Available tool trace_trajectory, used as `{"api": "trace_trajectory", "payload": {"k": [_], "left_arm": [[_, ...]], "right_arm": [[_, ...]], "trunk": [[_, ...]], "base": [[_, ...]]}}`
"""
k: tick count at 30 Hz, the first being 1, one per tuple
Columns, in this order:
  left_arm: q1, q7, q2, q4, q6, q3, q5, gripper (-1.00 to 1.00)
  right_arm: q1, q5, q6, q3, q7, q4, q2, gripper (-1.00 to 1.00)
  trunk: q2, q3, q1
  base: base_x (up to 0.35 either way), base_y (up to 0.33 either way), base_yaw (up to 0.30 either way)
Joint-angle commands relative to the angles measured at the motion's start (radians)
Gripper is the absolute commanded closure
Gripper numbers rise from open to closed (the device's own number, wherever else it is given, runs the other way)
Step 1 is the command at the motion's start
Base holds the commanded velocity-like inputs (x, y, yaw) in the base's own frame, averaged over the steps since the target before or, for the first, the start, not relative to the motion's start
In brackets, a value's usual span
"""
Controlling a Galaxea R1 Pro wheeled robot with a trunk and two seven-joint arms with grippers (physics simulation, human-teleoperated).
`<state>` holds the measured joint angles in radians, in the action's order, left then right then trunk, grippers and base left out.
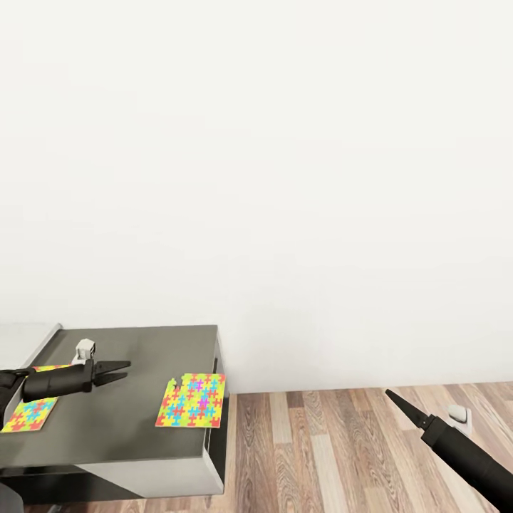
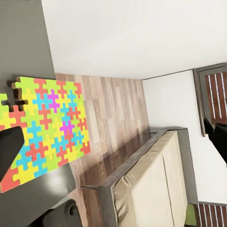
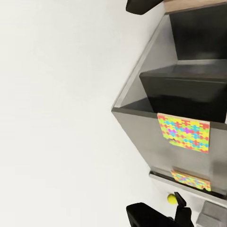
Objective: Put all the toys in the child's room - the three board games (two on the bed and one on the table), the two jigsaw puzzles on the table, and the tennis ball on the table - inside the toy box on the table in the child's room.
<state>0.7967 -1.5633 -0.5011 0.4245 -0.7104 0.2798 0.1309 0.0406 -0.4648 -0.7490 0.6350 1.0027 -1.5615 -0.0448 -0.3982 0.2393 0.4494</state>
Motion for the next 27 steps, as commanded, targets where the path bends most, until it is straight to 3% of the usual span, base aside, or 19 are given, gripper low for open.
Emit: {"api": "trace_trajectory", "payload": {"k": [1, 27], "left_arm": [[0.001, -0.007, 0.001, 0.000, -0.011, 0.006, 0.011, -1.00], [0.001, -0.007, 0.002, 0.000, -0.011, 0.006, 0.010, -1.00]], "right_arm": [[0.001, -0.003, -0.006, 0.001, 0.001, 0.000, 0.000, -1.00], [0.001, -0.005, 0.014, 0.002, 0.002, 0.001, 0.000, -1.00]], "trunk": [[-0.002, 0.000, 0.001], [-0.002, -0.043, 0.001]], "base": [[-0.004, 0.000, 0.000], [0.000, 0.000, 0.000]]}}
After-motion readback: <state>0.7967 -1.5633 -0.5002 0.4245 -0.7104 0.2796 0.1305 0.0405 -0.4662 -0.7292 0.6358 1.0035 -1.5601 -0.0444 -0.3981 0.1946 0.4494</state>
